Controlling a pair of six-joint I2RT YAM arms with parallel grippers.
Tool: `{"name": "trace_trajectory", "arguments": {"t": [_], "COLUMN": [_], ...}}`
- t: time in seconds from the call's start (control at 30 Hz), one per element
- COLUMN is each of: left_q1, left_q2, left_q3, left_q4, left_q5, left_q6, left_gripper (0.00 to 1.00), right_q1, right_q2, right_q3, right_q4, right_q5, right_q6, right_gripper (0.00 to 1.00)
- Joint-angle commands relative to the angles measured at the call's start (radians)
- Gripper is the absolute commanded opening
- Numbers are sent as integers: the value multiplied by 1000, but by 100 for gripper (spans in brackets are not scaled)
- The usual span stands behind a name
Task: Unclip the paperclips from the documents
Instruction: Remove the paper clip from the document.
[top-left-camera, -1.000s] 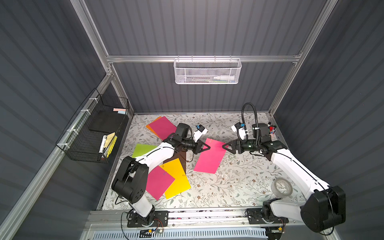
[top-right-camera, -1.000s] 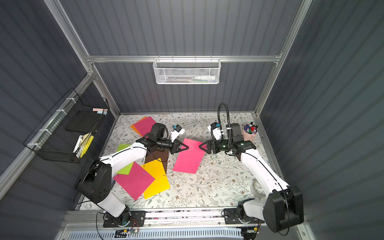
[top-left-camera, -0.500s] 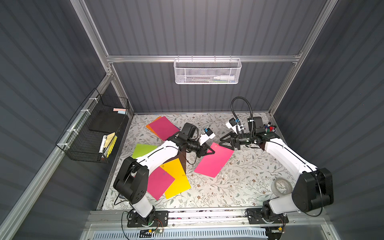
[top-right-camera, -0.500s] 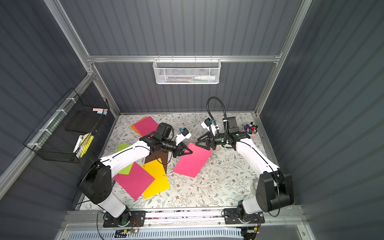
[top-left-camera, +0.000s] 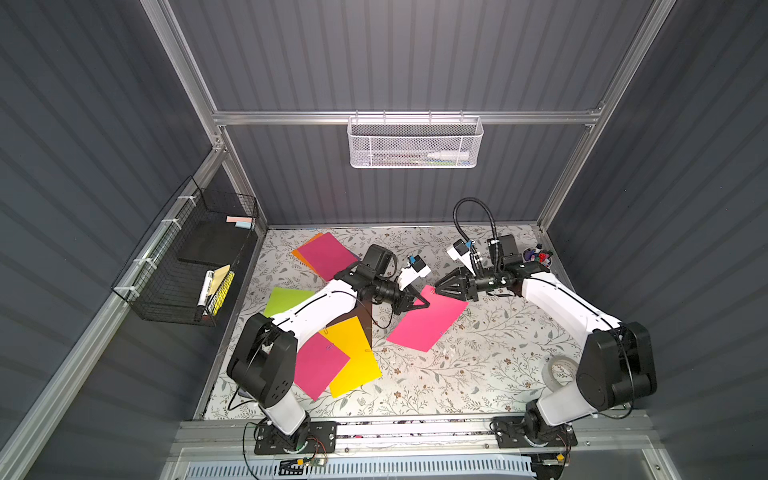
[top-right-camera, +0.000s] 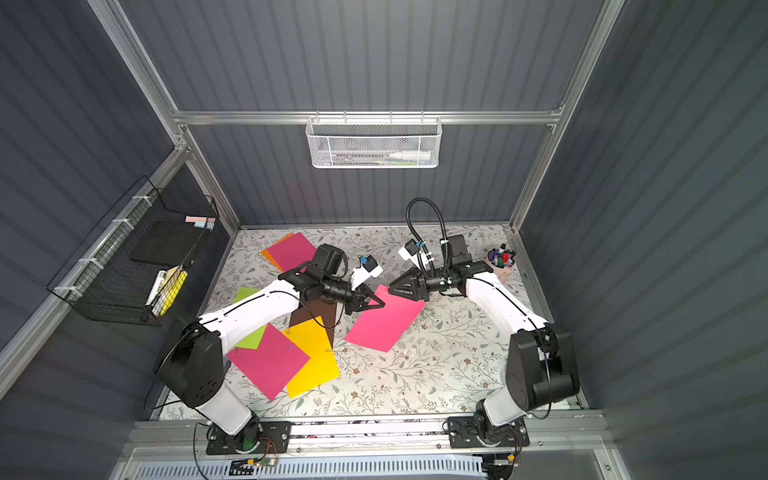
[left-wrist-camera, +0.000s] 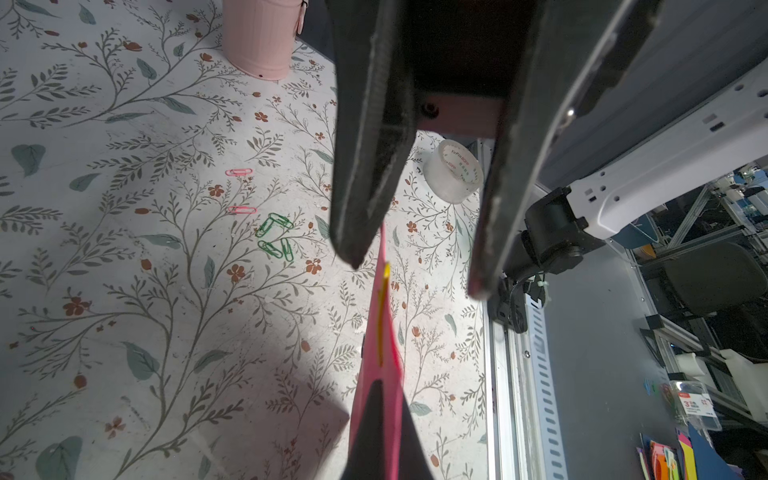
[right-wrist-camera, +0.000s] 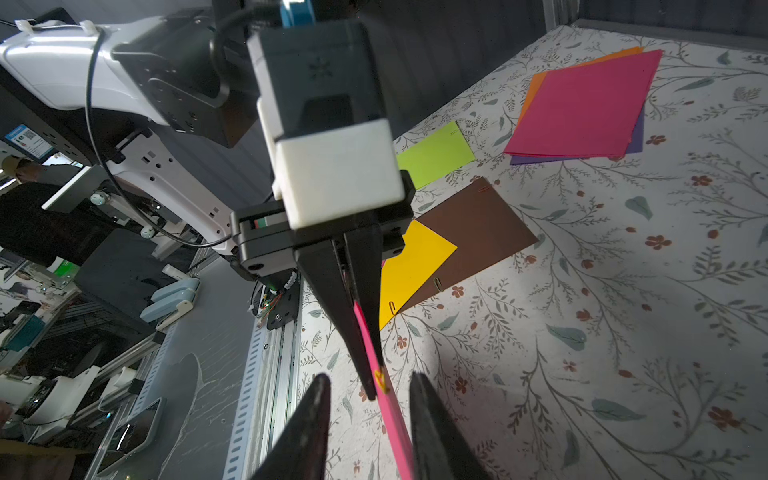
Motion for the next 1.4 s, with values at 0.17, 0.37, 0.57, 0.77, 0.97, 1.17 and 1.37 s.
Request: {"name": "trace_trajectory", "arguments": {"t": [0.17, 0.37, 0.57, 0.77, 0.97, 1.17, 1.37], "left_q1": [-1, -1, -1, -2, -5, -18, -18], "left_q2": [12, 18, 19, 18, 21, 26, 25], "left_q3": [29, 26, 11, -3, -11, -19, -22], "left_q4": [-21, -20, -21, -17, -13, -9, -14], "left_q5": [31, 33, 16, -5, -25, -47, -65], "left_q6": [24, 25, 28, 19, 12, 3, 0], "left_gripper": [0, 0, 0, 0, 0, 0, 0], "right_q1": [12, 13, 6, -8, -20, -33, -44], "right_q2": [7, 2, -3, -2, -2, -7, -11], "right_q3": [18, 14, 11, 17, 18, 13, 10], "right_q4": [15, 21, 0, 0, 1, 13, 26], "right_q5": [6, -23, -34, -44, -46, -45, -37], "right_q6": [11, 15, -6, -2, 4, 19, 28], "right_gripper": [26, 7, 3, 6, 7, 10, 12]}}
